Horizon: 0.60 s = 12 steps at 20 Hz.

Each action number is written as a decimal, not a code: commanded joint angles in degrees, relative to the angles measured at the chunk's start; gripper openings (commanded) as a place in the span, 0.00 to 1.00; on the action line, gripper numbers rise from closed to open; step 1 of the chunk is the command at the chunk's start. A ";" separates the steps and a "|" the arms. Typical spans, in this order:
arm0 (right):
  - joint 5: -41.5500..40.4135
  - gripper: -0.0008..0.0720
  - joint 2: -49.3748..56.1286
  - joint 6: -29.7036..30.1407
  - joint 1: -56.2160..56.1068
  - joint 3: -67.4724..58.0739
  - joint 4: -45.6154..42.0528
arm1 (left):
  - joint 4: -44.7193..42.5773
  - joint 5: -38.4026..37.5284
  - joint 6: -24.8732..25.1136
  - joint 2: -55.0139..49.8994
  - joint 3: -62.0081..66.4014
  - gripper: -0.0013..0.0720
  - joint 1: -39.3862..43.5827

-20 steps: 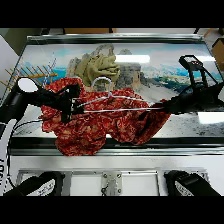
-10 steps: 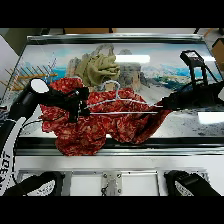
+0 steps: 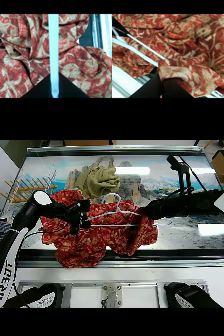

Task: Fold the clothes and pants, and hang the long-sleeved shirts on hangers.

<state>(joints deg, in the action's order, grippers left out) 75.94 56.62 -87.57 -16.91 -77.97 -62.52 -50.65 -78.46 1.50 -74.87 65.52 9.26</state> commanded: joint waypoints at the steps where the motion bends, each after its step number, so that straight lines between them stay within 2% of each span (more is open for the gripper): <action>1: -2.45 0.03 1.07 0.20 -3.10 -0.07 1.31 | 2.62 -0.02 -0.02 -0.04 0.04 0.03 0.04; 3: -4.11 0.03 1.99 0.20 -4.81 -0.09 1.31 | 2.64 0.04 -0.02 -0.04 0.04 0.03 0.15; 4: -7.82 0.03 2.58 0.22 -7.02 -0.50 2.36 | 2.67 -0.70 -0.02 -0.04 0.04 0.03 0.15; 5: -3.96 0.85 1.25 0.83 -4.24 -0.50 2.12 | 2.67 -1.09 -0.02 -0.04 0.04 0.03 0.15; 8: 2.32 0.85 -1.16 0.96 3.69 -0.50 2.14 | 2.67 -1.09 -0.02 -0.04 0.04 0.03 0.15; 9: 12.09 0.85 -2.34 13.29 10.58 -0.50 2.38 | 2.67 -1.46 -0.02 -0.04 0.04 0.03 0.15; 10: 15.63 0.85 -2.34 16.90 15.43 -0.46 2.32 | 2.64 -2.01 -0.02 -0.04 0.04 0.03 0.15; 11: 14.25 0.85 -2.32 31.67 17.81 0.13 3.34 | 2.64 -2.56 -0.02 -0.04 0.04 0.03 0.15; 12: 12.87 0.85 -2.34 36.41 22.67 1.55 7.96 | 2.64 -2.58 -0.02 -0.04 0.04 0.03 0.15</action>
<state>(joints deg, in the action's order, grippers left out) 89.69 54.35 -60.45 1.80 -77.38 -58.24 -47.99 -80.64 1.39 -74.89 65.52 9.39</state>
